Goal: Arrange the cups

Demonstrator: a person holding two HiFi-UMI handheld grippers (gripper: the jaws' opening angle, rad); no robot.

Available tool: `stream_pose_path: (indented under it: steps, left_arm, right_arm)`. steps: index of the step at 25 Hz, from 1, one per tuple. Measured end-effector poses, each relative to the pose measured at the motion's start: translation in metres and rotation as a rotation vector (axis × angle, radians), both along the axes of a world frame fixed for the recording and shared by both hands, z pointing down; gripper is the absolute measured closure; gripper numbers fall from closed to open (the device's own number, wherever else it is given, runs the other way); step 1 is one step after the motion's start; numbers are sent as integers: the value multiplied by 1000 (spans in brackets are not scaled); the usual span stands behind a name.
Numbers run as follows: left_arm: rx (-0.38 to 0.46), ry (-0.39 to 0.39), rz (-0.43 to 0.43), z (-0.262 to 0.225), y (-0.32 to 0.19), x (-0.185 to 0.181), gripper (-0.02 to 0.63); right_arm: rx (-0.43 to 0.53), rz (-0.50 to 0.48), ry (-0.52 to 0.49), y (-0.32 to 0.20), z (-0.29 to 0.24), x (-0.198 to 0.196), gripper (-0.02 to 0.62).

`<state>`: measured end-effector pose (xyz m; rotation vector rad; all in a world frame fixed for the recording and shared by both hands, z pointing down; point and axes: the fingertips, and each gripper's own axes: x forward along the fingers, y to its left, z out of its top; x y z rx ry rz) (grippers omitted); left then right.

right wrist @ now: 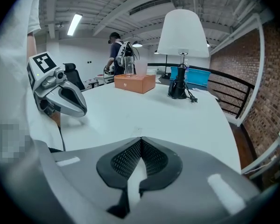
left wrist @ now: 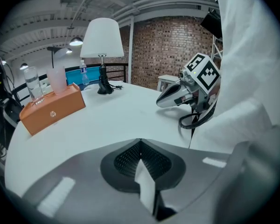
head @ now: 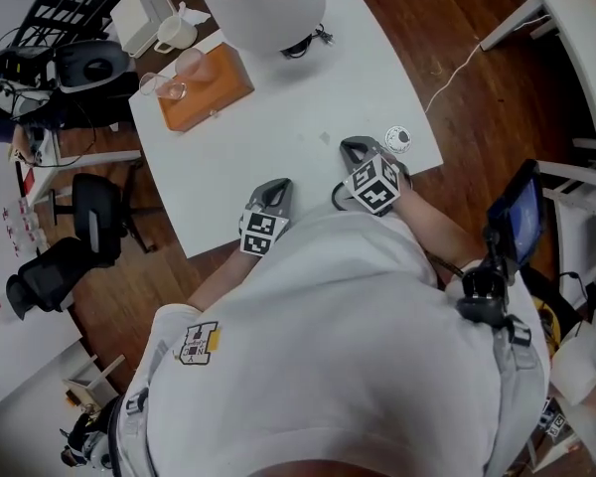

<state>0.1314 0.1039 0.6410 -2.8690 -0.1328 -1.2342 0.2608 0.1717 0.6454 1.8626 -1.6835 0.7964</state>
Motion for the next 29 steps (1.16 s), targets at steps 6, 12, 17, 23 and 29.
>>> stream_pose_path:
  steps: [6, 12, 17, 23, 29]
  left_arm:
    - [15, -14, 6, -1, -3, -5, 607]
    - [0, -23, -4, -2, -2, -7, 607]
    - [8, -24, 5, -1, -3, -4, 607]
    - [-13, -16, -2, -3, 2, 2, 607]
    - [-39, -3, -22, -6, 4, 6, 607]
  right_arm:
    - [7, -8, 3, -6, -2, 3, 598]
    - [7, -16, 3, -6, -1, 1, 598]
    - [7, -16, 6, -5, -2, 1, 598]
    - [6, -22, 18, -6, -3, 3, 598]
    - [9, -22, 27, -7, -5, 4, 598]
